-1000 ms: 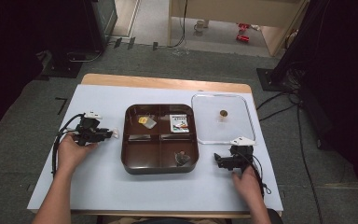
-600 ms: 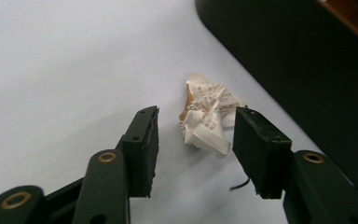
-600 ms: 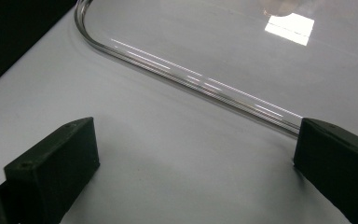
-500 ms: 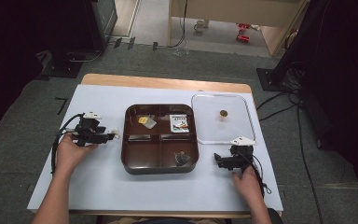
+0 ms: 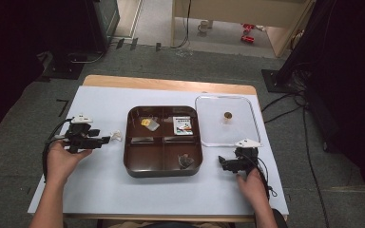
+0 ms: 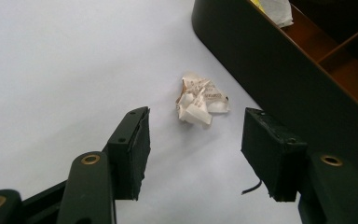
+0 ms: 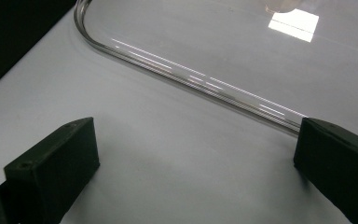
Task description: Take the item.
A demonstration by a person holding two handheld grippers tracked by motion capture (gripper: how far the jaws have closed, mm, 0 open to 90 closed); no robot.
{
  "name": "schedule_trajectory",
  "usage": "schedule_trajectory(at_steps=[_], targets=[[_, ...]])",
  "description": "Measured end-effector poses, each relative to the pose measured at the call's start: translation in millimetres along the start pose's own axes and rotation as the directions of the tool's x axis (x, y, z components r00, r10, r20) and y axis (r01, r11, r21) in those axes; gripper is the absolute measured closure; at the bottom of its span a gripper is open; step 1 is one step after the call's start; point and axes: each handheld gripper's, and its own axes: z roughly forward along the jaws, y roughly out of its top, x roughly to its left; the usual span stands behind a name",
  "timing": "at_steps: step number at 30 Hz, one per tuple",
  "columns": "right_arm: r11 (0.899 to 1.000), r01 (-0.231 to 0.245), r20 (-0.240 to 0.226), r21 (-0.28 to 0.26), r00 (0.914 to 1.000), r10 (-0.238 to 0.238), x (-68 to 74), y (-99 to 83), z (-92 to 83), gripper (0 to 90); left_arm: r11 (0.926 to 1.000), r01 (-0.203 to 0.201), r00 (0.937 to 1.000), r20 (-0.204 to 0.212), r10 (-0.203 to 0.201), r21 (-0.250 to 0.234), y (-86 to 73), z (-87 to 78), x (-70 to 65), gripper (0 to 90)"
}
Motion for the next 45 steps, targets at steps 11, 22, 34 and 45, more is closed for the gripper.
schedule_trajectory(at_steps=[11, 22, 34, 45], targets=[[1.000, -0.002, -0.002, 0.001, 1.0000, 0.002, -0.2, 0.1, 0.0, 0.0, 0.9998, 0.017, 0.9992, -0.036, -0.017, 0.000, -9.9, -13.3, 4.2, 40.0], [1.000, -0.001, -0.001, 0.000, 1.0000, 0.001, -0.4, 0.2, 0.1, 0.0, 0.9989, 0.045, 0.9966, -0.070, -0.044, 0.016, -24.8, -20.9, 18.8, 40.7], [1.000, -0.002, 0.000, 0.000, 1.0000, 0.002, -0.4, 0.2, 0.2, 0.0, 0.9970, 0.063, 0.9908, -0.123, -0.057, 0.045, -43.2, -21.3, 37.9, 42.9], [1.000, -0.002, -0.001, 0.000, 1.0000, 0.002, -0.4, 0.2, 0.2, 0.0, 0.9982, 0.030, 0.9919, -0.125, -0.023, 0.053, -55.6, -12.9, 45.6, 44.0]])
